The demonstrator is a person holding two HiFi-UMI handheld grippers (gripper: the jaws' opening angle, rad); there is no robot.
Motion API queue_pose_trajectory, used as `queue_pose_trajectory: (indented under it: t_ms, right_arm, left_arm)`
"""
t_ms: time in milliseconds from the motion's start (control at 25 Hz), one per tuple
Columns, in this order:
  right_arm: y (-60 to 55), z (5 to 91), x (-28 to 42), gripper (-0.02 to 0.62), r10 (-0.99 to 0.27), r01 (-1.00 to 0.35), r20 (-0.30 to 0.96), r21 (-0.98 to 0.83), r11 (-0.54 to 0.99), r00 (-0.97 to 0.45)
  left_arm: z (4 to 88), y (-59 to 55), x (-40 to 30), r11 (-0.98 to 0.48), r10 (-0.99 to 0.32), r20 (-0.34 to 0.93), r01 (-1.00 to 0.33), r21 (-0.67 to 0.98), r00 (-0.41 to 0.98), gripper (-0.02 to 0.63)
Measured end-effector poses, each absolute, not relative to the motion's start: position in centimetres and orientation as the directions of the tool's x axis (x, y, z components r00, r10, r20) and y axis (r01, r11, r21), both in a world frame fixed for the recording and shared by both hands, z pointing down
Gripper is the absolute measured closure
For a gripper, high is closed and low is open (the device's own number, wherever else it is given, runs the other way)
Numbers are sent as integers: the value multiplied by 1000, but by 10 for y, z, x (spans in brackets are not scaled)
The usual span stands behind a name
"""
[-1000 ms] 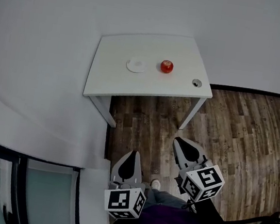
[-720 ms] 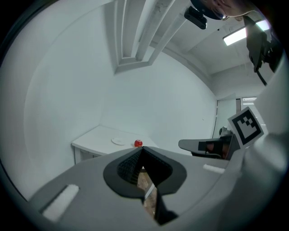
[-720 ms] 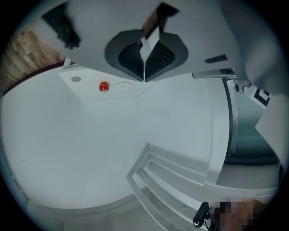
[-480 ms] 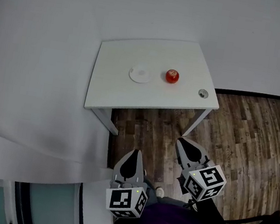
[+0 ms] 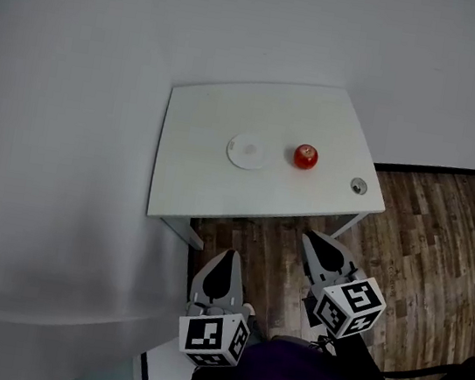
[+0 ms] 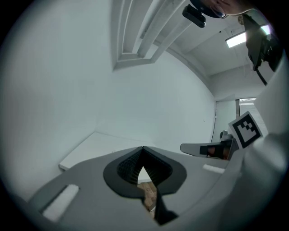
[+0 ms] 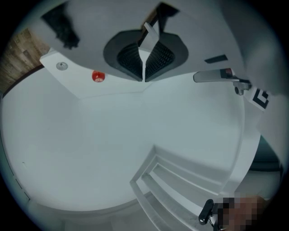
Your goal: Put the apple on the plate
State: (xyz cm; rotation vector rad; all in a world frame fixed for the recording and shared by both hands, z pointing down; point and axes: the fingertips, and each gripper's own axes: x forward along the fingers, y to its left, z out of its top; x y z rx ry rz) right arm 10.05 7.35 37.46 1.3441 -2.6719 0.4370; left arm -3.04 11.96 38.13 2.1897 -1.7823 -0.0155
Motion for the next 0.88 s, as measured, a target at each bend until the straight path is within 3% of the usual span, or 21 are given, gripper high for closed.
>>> queue_pose_trajectory:
  t_ms: [880]
  right_arm:
    - [-26, 395, 49, 583, -720, -766, 261, -200, 611, -643]
  left_arm:
    - [410, 25, -77, -135, -946, 253, -954, 268, 204, 598]
